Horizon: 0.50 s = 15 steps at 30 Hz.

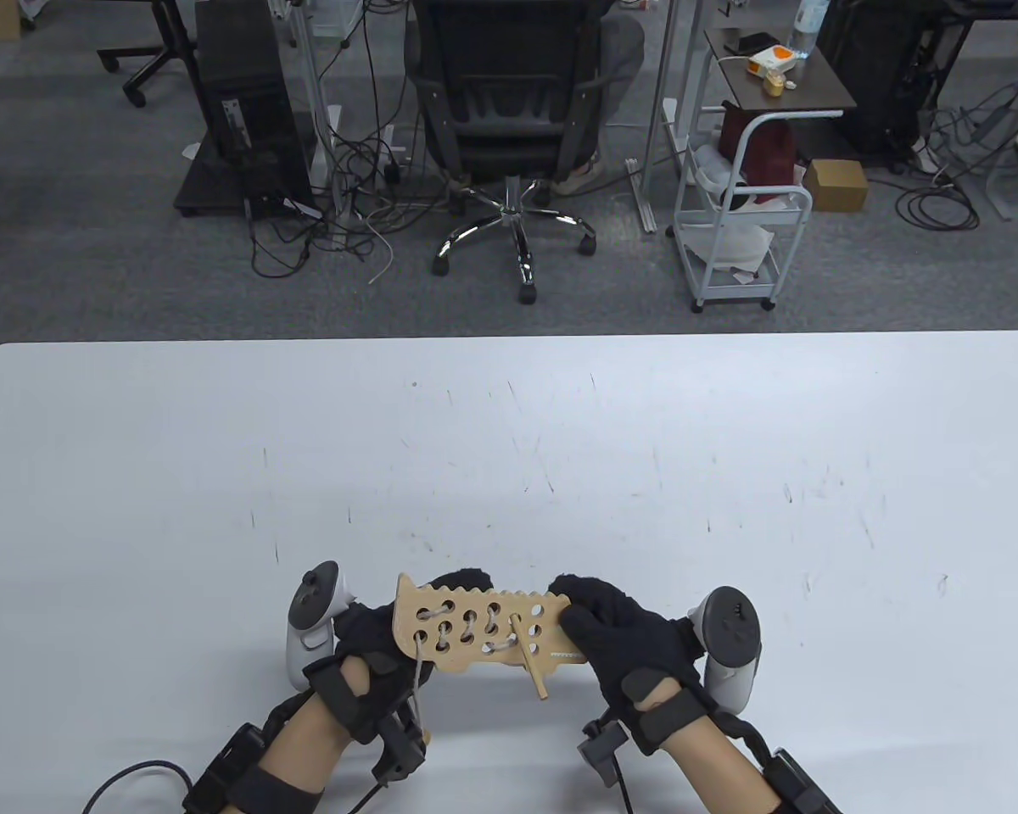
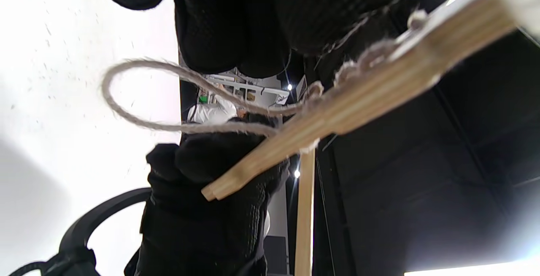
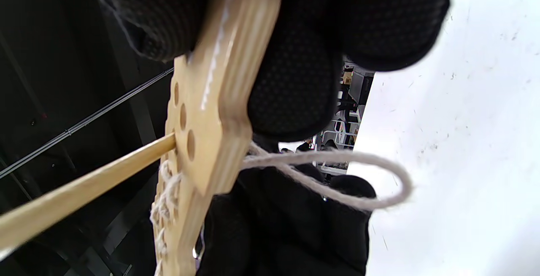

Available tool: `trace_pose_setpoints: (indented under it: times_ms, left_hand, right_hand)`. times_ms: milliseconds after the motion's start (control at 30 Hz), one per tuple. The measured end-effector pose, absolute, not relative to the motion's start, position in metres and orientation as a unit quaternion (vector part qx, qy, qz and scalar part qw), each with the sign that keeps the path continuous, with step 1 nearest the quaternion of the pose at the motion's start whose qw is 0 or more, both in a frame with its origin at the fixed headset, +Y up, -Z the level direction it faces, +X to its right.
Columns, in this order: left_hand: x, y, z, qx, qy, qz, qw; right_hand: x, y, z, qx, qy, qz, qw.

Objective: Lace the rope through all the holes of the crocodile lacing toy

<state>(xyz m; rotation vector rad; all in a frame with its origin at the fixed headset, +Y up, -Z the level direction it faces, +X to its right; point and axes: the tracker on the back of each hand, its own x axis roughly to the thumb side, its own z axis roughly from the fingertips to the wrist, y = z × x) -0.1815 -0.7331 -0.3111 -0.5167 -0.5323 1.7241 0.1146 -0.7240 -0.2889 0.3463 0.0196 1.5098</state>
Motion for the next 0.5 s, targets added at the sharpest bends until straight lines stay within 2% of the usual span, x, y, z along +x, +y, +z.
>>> trace_pose_setpoints:
  times_ms: [233, 500]
  left_hand:
    - [-0.198, -0.735, -0.317, -0.189, -0.186, 0.756, 0.598]
    - [-0.222, -0.728, -0.320, -0.104, -0.144, 0.775, 0.607]
  right_hand:
    - [0.120, -0.725, -0.292, 0.145, 0.002, 0.681, 0.717]
    - [0.130, -0.726, -0.296, 0.121, -0.009, 0.687, 0.717]
